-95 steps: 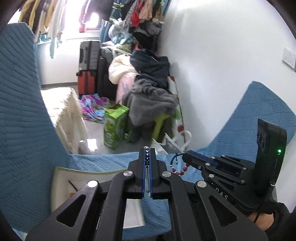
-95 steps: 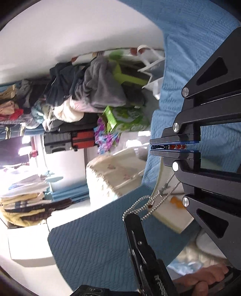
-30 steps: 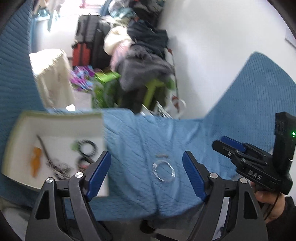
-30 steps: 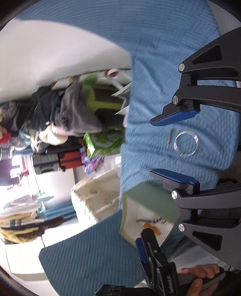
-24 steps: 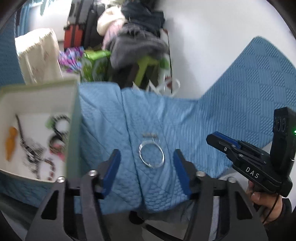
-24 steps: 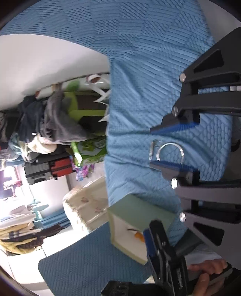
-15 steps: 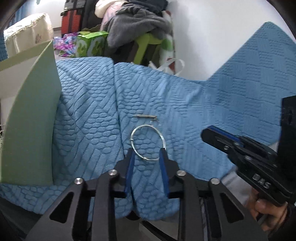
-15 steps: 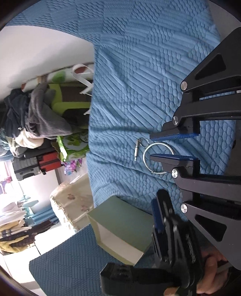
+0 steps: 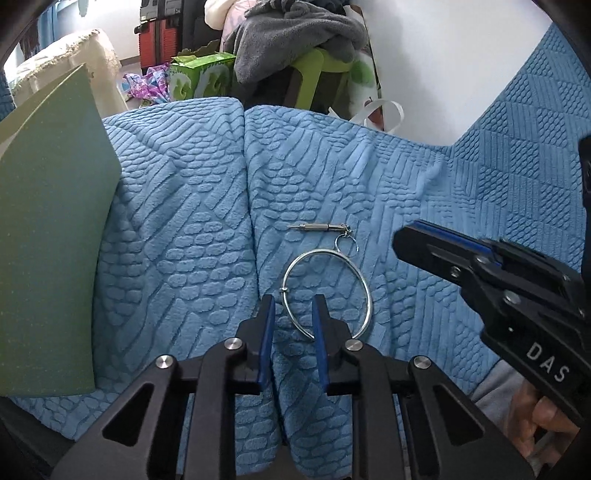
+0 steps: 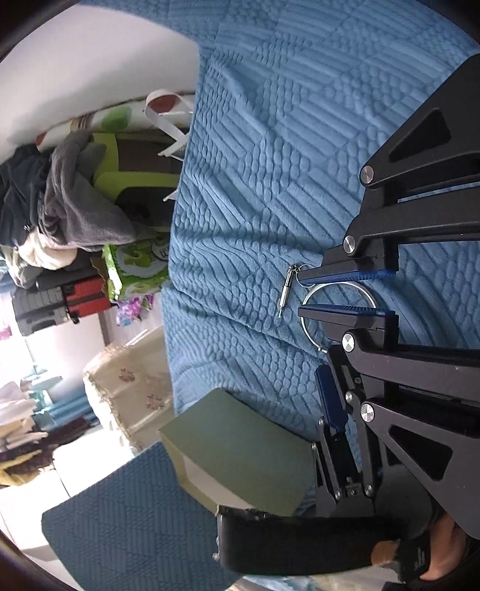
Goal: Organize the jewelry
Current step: 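Move both tools to the silver hoop and small pin on the cushion, then grasp the silver hoop with the left tool while the right tool grasps the small metal pin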
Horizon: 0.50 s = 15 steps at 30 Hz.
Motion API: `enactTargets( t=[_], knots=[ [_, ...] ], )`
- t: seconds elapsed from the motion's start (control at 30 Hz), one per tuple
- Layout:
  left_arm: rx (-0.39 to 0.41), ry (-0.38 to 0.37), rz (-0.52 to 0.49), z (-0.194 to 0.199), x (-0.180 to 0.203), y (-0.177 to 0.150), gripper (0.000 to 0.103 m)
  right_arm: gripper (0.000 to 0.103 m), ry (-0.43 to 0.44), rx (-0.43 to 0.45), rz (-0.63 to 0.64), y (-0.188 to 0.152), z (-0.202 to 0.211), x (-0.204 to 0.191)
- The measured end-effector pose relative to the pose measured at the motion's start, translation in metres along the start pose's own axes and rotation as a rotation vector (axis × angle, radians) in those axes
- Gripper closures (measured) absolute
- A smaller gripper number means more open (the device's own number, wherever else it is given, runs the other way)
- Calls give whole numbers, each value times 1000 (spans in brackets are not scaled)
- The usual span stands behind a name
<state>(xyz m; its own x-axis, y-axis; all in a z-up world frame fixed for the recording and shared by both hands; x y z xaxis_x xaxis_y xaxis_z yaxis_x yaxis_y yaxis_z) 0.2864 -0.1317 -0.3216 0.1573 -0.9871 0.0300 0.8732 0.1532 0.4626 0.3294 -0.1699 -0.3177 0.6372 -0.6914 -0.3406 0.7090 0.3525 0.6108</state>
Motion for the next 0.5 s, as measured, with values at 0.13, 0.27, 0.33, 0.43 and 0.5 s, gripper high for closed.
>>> enactTargets(
  t=[0.13, 0.27, 0.33, 0.43, 0.5],
  knots=[
    [-2, 29, -37, -8, 6, 4, 83, 93, 19, -9, 10, 3, -8, 4],
    [37, 103, -86, -12, 7, 7, 95, 93, 84, 21, -6, 10, -7, 1],
    [35, 114, -96, -13, 6, 7, 96, 93, 136, 48, -19, 14, -5, -2],
    [36, 125, -108, -13, 5, 7, 98, 93, 165, 53, -17, 18, -6, -5],
    [36, 123, -115, -14, 5, 7, 98, 93, 166, 47, -21, 19, -10, -4]
  ],
)
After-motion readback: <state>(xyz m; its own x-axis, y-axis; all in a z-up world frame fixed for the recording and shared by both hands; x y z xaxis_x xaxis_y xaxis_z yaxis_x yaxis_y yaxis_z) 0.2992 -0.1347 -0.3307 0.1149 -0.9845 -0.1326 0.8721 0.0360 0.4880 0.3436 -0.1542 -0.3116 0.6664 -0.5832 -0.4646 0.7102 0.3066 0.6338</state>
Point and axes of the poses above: each gripper's, at about its wrist camera, not at the fingertips, and z roughly against the way its jaws point, x to its right, y to its top, the point moved 9 cm from there along -z, roughly the way its jaws point, and after that the axes turned 13 degrees about y, right-handed, at the moved point
